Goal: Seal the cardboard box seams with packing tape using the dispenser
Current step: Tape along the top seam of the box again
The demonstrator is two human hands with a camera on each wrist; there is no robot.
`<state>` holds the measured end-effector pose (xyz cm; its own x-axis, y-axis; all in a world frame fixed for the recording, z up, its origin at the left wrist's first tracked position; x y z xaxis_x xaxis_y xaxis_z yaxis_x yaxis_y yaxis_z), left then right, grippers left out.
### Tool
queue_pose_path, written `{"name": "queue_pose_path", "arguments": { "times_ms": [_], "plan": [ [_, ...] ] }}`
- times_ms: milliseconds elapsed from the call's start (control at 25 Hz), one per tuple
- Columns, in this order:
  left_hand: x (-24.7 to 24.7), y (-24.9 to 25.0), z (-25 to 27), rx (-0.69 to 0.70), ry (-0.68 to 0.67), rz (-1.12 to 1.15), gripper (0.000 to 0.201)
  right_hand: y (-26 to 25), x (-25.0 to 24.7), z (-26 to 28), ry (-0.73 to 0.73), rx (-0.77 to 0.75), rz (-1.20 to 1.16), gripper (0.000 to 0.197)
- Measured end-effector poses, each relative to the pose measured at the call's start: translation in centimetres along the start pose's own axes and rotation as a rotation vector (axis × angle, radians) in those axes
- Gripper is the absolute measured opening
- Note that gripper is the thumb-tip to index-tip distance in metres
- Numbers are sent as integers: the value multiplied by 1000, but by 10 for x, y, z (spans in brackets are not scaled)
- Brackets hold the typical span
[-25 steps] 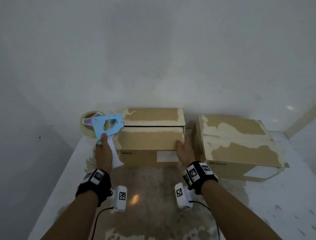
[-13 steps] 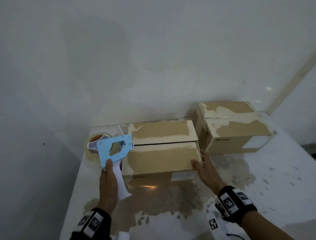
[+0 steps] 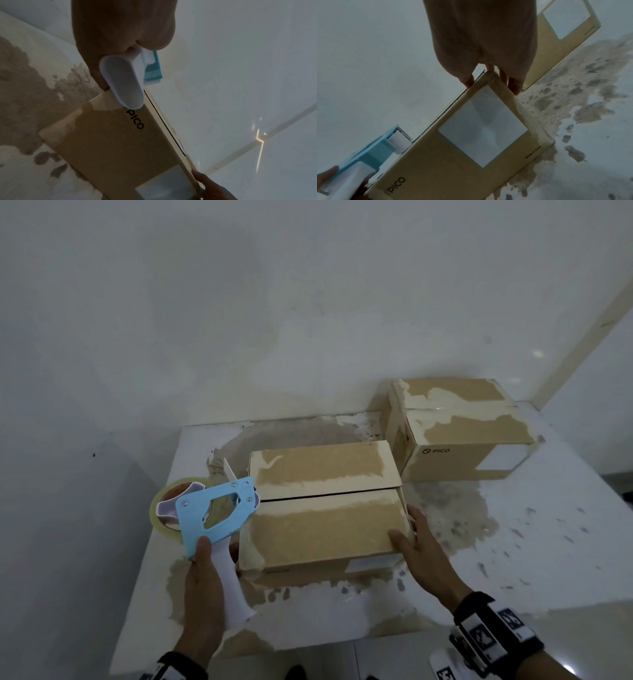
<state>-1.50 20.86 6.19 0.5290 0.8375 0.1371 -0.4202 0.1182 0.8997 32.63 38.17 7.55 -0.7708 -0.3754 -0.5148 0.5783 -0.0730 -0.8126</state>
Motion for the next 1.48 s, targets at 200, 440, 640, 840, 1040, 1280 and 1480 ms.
{"name": "queue_pose_path", "arguments": {
  "times_ms": [200,440,640,840,1040,1280,1480],
  "plan": [
    [25,65,53,418,14,-146,43,-45,-31,16,244,-185,249,58],
    [87,79,82,587,-189,-186,42,-154,42,37,-405,-412,145,54],
    [158,94,123,682,-596,-54,42,-186,56,25,-421,-375,-334,45],
    [154,94,97,664,-456,-186,33,-181,18,6,-298,-275,-543,24],
    [162,93,53,-421,-639,385,79,-179,-9,12,-299,-385,-344,17],
    [180,128,45,-328,-717,164,23,-177,-16,15,-265,-445,-194,32],
    [178,126,45,-403,-697,139,36,-180,-21,12,-243,-499,-138,21]
  ]
}}
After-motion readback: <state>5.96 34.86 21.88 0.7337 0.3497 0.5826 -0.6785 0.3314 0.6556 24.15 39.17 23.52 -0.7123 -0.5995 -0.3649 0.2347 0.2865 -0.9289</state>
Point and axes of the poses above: each hand's wrist, its own z-axis away from the middle knuckle, its own x-axis out of the palm, y = z × x, the point moved 8 cm from there along -z, towards the middle knuckle, and after that the axes turned 11 degrees about z, right-handed, at the moved point
